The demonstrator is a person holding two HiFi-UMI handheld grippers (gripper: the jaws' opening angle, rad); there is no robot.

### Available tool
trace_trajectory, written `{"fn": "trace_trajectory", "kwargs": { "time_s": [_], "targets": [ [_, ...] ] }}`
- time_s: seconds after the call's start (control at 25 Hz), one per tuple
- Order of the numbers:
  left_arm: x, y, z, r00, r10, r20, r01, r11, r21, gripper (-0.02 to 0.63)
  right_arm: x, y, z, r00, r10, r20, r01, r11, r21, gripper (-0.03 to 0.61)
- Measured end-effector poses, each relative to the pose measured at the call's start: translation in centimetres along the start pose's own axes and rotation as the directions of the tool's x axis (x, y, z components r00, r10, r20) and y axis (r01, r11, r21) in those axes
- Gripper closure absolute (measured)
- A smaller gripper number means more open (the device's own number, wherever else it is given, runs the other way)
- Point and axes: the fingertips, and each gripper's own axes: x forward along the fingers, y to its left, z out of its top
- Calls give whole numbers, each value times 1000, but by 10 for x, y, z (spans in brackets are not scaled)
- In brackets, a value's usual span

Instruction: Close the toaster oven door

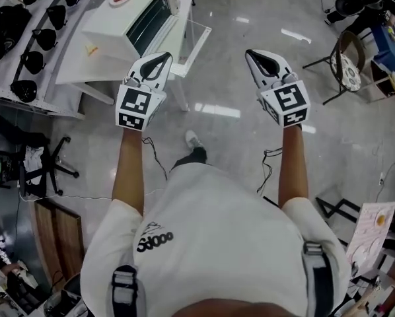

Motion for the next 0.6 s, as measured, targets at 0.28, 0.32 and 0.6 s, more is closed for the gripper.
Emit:
{"fn": "trace_trajectory", "kwargs": {
  "time_s": [0.28, 0.32, 0.6],
  "targets": [
    [73, 87, -26, 999, 7, -33, -9, 999, -48, 594, 113, -48, -10, 997, 28, -70, -27, 1000, 13, 581],
    [79, 95, -33, 999, 7, -41, -10, 998, -60, 594, 126, -49, -15, 996, 34, -84, -33, 999, 15, 581],
    [116, 118, -77, 992, 3, -124, -19, 991, -132, 594, 178, -60, -58, 982, 73, -173, -63, 996, 63, 581]
  ]
}}
